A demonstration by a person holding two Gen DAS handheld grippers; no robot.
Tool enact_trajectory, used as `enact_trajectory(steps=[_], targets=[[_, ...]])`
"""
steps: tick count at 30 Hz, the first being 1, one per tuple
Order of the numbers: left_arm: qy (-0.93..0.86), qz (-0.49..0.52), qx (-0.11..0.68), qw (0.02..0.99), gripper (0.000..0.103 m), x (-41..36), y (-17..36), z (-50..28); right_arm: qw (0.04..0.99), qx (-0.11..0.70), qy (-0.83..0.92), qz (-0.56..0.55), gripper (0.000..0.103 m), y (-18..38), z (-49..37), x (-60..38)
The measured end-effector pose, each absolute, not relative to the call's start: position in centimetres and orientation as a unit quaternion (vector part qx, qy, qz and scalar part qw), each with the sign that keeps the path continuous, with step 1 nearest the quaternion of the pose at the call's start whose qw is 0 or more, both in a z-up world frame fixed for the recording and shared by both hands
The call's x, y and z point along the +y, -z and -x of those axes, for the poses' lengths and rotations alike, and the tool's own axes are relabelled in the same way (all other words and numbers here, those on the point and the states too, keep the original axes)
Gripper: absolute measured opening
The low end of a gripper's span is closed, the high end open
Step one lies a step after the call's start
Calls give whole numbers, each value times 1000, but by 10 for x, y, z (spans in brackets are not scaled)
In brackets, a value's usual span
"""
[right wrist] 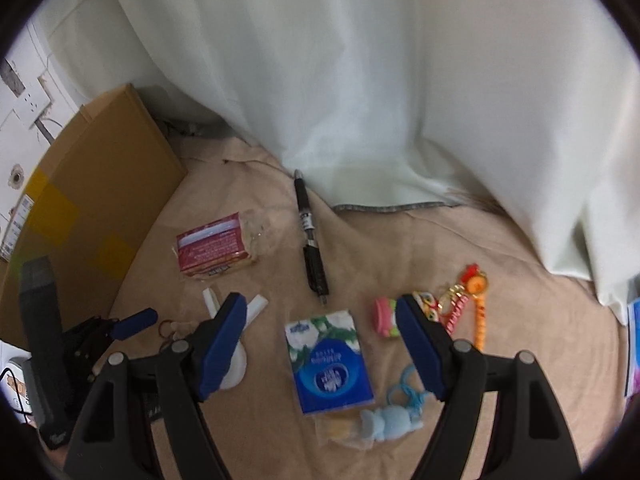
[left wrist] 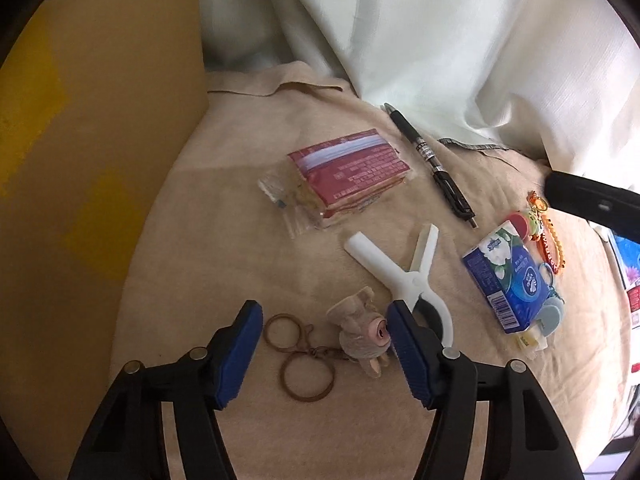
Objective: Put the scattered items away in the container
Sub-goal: 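Grasp the black pen with the right tool while the left tool approaches the keyring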
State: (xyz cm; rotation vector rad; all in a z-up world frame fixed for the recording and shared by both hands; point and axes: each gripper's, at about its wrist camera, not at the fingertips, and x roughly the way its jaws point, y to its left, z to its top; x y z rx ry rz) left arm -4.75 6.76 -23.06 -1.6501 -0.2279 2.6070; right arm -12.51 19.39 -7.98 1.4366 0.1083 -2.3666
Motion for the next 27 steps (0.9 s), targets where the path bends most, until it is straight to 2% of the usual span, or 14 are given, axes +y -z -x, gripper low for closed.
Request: enact_trajectory(steps=[9,10,11,14,27], targets=[[-846,525,-93,31,66,66,237,47,192,66,821,-533,79,107,164,167],[-847,523,-92,32,66,66,237,46,192,68,820,-535,76,110,168,165],[-848,521,-91,34,66,66,238,46,192,70,817,-539,68,113,171,163],[-851,517,-88,38,66,67,239,45,195,78,810,-548,57,120,178,158],[-852,515,-79,47,69,70,243,45,185,94,794,-571,54,150,191,149]])
